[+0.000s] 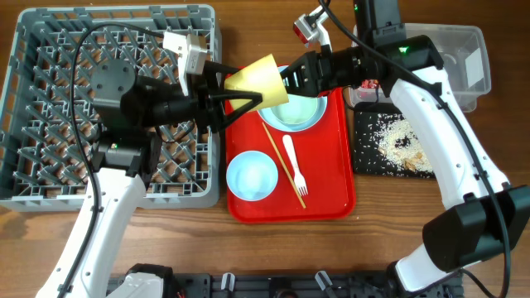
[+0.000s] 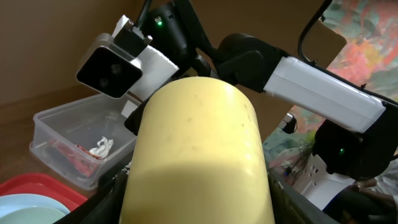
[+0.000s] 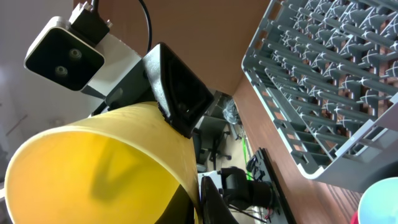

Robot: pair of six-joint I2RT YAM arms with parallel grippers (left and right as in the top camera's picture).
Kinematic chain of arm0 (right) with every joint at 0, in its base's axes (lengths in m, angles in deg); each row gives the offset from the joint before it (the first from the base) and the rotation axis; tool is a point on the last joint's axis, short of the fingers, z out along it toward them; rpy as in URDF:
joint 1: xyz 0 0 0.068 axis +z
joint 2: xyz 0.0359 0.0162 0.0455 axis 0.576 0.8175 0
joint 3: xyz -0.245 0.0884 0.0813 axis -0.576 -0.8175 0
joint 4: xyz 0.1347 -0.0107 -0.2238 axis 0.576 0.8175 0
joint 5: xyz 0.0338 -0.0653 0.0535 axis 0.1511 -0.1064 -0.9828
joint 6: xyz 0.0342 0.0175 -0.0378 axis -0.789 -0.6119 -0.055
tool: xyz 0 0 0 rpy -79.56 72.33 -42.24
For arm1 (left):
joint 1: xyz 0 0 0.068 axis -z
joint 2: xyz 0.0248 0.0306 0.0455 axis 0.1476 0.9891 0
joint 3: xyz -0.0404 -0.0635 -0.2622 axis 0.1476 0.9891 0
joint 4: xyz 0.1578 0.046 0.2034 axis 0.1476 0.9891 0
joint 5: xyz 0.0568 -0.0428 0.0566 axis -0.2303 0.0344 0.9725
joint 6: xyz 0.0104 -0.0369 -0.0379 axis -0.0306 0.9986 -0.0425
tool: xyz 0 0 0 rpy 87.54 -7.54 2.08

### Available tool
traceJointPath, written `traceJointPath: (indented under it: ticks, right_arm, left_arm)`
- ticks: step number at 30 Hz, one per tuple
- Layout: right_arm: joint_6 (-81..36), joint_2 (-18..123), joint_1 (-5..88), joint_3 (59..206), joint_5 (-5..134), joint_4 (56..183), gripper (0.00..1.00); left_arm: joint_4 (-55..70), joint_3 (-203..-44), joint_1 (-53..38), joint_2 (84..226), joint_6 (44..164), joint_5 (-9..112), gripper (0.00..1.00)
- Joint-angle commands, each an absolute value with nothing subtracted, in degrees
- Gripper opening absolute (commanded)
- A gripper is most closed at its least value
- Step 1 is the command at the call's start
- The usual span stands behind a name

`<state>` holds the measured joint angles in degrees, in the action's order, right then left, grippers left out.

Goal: Sort waste into correct bins and load items into the dishwasher rack
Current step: 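Lift the yellow cup and hand it to the left gripper, then place the yellow cup into the dish rack with the left gripper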

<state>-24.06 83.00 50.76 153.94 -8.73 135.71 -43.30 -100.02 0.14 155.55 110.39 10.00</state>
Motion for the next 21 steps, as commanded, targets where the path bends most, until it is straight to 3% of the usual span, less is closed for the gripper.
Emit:
traceJointPath:
  ticks: [1,6,13,16,21]
  right_arm:
    - [-25.3,82.7,51.1,154.5,-8.4,135.4,0.05]
    - [-25.3,82.7,51.1,154.5,-7.2,135.4,0.06]
    - [-26.9,82.7,48.9,154.5,5.1,135.7,0.26]
    - [-26.9,82.7,46.7,154.5,14.0,136.3,0.41]
    - [-26.7,82.7,45.7,154.5,25.8,138.2,0.50]
  left_arm:
    - [-43.4,-100.7,1.0,155.4,110.1,7.2,0.58]
    - [-38.8,-100.7,1.0,155.4,109.2,10.1,0.59]
    - [-20.0,-100.7,0.9,155.4,96.3,24.1,0.53]
    - [-16.1,-100.7,-1.1,155.2,95.0,26.2,0.47]
    - [-11.8,-100.7,-5.5,155.1,95.0,28.4,0.45]
